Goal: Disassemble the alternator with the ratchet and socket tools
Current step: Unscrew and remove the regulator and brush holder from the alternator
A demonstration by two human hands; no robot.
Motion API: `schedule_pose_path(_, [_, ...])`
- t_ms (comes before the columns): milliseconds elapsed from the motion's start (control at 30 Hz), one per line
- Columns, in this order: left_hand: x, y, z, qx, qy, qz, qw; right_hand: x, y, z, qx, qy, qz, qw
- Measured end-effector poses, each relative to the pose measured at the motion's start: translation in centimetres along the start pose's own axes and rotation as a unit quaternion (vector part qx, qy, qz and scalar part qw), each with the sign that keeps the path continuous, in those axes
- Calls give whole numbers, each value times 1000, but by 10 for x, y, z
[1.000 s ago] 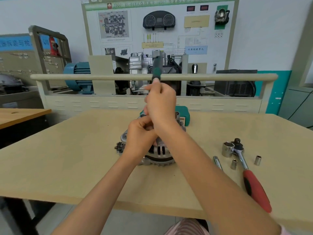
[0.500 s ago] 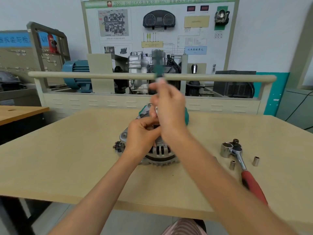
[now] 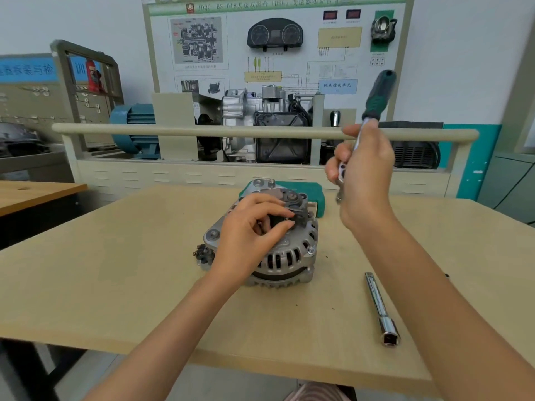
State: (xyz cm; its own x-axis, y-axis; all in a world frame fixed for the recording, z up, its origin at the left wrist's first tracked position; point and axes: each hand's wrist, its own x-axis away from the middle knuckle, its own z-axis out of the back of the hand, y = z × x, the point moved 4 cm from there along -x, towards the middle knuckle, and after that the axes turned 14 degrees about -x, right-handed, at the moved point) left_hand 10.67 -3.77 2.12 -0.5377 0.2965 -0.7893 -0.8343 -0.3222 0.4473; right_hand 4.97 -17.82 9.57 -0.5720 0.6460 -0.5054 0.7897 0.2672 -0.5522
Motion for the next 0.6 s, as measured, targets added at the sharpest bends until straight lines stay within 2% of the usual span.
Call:
schedule_pose_path(100, [2, 0, 0, -37, 29, 11, 999, -2, 10, 16, 153, -29, -5, 988])
schedule_pose_path(200, [4, 1, 1, -48, 39, 13, 998, 3, 25, 28, 226, -56, -20, 972])
schedule_pose_path(467, [4, 7, -1, -92, 49, 78, 991, 15, 53, 40, 243, -68, -44, 967])
schedule_pose_path(600, [5, 13, -2, -139, 49, 79, 986, 17, 57, 42, 297, -103, -1, 949])
